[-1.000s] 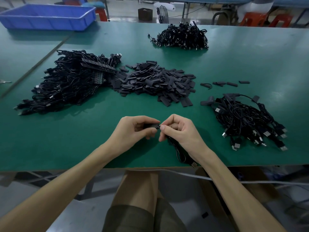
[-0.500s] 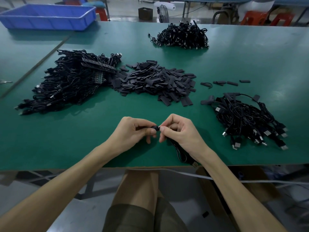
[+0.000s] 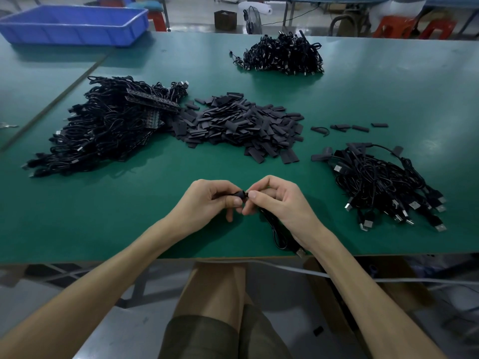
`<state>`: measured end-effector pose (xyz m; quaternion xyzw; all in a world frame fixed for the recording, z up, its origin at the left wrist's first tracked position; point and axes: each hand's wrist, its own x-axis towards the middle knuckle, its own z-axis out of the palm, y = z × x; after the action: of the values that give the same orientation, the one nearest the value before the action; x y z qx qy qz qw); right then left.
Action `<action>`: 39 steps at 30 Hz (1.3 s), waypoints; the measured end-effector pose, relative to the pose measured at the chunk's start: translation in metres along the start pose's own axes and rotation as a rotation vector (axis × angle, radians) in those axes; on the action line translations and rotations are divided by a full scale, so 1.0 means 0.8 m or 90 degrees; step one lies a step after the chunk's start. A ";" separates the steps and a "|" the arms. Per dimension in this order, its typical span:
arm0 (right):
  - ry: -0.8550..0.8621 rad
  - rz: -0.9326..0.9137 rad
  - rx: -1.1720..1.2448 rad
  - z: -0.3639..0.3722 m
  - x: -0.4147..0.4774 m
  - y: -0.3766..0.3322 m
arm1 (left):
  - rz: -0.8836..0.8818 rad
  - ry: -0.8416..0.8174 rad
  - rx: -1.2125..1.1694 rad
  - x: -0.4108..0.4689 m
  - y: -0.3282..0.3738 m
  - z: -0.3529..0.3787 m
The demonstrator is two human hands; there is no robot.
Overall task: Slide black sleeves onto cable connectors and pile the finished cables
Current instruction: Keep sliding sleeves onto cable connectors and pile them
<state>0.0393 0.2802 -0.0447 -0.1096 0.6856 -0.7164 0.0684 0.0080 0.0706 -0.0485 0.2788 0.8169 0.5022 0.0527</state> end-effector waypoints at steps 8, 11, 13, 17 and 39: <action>-0.006 0.015 -0.003 -0.001 0.001 0.000 | -0.020 -0.030 -0.069 0.001 -0.002 -0.003; -0.022 0.016 0.000 -0.001 0.002 0.000 | -0.023 -0.040 -0.078 0.001 -0.003 -0.004; -0.027 0.016 0.002 -0.002 0.002 0.000 | -0.025 -0.044 -0.087 0.002 -0.004 -0.005; -0.018 0.010 -0.010 -0.002 0.002 0.002 | -0.050 -0.051 -0.137 0.006 -0.004 -0.005; -0.024 0.019 -0.022 0.000 0.003 0.002 | -0.079 -0.076 -0.160 0.005 -0.003 -0.006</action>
<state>0.0369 0.2797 -0.0463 -0.1140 0.6979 -0.7013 0.0902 0.0019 0.0684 -0.0473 0.2487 0.7587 0.5785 0.1666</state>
